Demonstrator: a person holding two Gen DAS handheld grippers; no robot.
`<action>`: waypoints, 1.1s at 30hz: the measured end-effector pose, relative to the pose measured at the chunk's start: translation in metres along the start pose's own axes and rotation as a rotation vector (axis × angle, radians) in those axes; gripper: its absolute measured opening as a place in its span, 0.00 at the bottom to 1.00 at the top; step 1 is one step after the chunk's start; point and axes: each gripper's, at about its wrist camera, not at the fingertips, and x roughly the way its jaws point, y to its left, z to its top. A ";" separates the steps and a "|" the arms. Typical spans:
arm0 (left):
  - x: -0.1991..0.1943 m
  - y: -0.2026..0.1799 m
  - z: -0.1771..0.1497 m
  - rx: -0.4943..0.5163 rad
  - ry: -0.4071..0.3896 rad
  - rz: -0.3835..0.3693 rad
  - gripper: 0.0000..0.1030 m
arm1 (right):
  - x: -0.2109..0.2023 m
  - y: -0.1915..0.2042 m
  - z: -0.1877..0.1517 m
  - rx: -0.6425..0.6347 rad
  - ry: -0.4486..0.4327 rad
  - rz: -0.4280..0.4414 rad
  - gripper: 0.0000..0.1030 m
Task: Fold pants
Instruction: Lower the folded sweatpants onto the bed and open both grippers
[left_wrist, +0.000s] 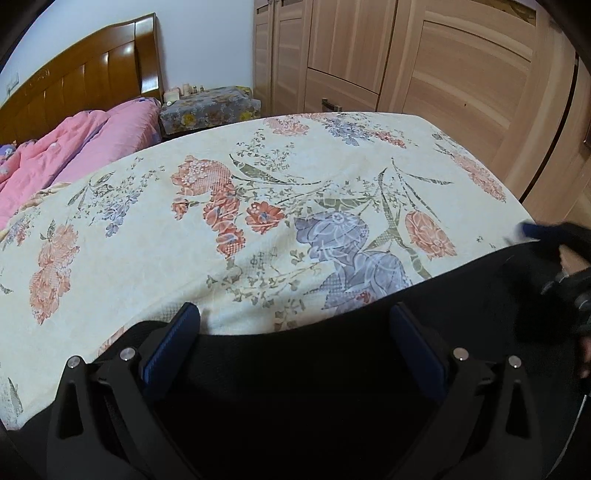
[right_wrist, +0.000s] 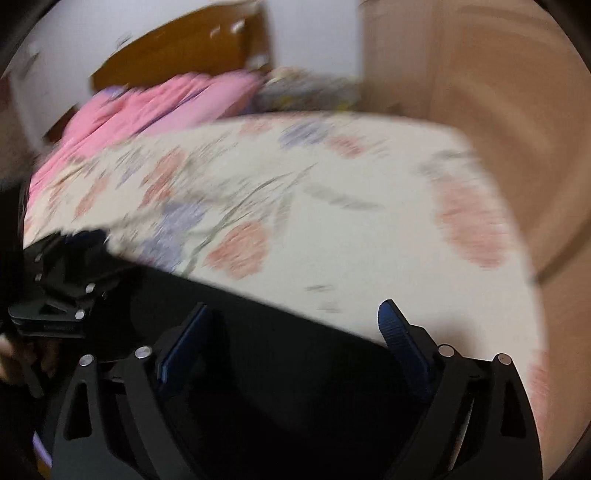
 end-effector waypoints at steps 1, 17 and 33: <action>0.000 0.000 0.000 0.000 -0.001 0.001 0.99 | -0.021 -0.002 -0.009 -0.006 -0.031 0.044 0.86; -0.019 -0.012 -0.002 0.002 0.035 0.098 0.97 | -0.070 0.026 -0.101 -0.126 -0.102 0.025 0.85; -0.143 -0.076 -0.193 0.031 -0.102 0.200 0.99 | -0.073 0.060 -0.159 -0.277 -0.087 0.058 0.86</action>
